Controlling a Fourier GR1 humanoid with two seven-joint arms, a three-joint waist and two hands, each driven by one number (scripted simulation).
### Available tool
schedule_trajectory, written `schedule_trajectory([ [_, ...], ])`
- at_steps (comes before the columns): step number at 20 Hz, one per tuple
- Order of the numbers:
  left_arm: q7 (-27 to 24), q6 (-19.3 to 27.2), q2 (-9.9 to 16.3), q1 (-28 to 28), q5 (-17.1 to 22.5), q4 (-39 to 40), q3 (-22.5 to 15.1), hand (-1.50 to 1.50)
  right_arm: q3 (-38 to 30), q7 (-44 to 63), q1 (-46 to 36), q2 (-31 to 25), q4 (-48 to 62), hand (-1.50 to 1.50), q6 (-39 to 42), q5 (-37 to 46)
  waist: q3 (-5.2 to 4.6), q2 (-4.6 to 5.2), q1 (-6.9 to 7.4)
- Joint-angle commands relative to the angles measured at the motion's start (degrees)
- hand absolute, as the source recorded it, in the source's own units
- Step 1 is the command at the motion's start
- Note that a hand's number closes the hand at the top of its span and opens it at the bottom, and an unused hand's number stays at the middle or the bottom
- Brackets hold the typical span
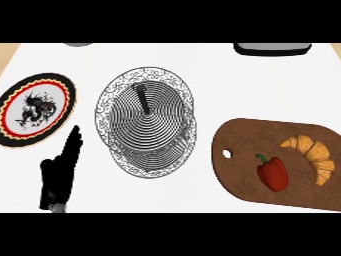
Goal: Pick the croissant from the cutting board and place it in the tiered basket
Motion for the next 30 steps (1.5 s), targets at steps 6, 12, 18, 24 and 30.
schedule_trajectory([
  [6,1.7,0.4,-0.5,0.7,-0.5,0.1,-0.2,0.00,6.8,10.3,5.4,-6.8,-17.4,-1.50,-6.6,16.9,-0.10,0.13,-0.02],
  [12,1.5,-0.9,-0.4,0.2,0.0,0.2,0.9,0.00,10.0,22.1,7.8,-0.2,-29.3,-1.50,-12.5,23.6,-0.05,0.23,0.25],
  [18,-2.5,-2.9,-0.8,-0.7,0.9,4.6,2.7,0.00,15.4,27.8,6.5,4.3,-33.6,-1.50,-14.4,33.6,-0.05,0.34,0.45],
  [24,0.2,0.1,-3.5,0.4,-2.7,1.7,-1.2,0.00,19.9,32.3,6.2,2.9,-31.1,-1.50,-10.3,40.8,-0.02,0.39,0.73],
  [30,-0.3,-1.2,-2.7,6.8,-2.6,-4.1,-1.3,0.00,19.1,38.0,2.6,6.6,-32.9,-1.50,-3.8,40.7,-0.02,0.26,0.96],
])
